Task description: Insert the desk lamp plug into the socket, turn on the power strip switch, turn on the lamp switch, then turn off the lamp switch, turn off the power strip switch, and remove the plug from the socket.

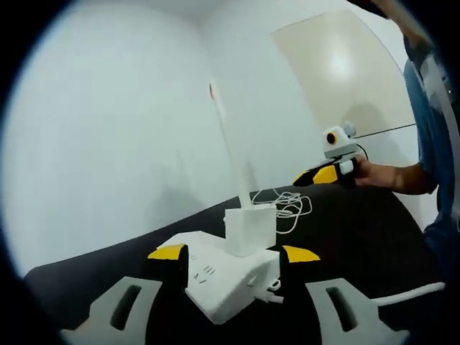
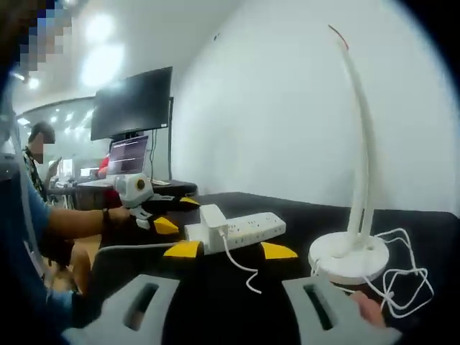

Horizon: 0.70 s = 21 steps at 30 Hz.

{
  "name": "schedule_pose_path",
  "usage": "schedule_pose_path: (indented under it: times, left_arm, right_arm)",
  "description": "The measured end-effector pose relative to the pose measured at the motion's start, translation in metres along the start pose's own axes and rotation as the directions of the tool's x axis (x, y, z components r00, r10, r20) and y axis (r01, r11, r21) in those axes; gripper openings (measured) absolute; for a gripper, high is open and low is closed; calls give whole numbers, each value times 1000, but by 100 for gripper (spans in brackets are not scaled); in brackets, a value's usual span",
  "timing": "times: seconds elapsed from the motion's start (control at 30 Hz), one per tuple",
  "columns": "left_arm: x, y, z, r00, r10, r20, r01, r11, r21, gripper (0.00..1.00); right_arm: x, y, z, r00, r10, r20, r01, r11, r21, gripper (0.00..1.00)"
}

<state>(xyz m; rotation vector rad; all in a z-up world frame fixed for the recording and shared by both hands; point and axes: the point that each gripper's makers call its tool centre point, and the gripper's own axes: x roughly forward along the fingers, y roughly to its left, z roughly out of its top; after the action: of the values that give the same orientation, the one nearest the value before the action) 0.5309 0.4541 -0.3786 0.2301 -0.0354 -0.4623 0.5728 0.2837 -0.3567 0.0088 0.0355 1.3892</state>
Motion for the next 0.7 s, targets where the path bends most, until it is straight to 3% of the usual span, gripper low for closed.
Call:
schedule_pose_path:
  times: [0.23, 0.7]
  left_arm:
    - [1, -4, -7, 1000, -16, -16, 16, 1000, 3, 48]
    - [3, -12, -19, 997, -42, -72, 45, 998, 44, 48]
  right_arm:
    - [-2, -3, -8, 1000, -11, 3, 11, 999, 38, 31]
    - [2, -1, -18, 999, -31, -41, 31, 1000, 5, 31]
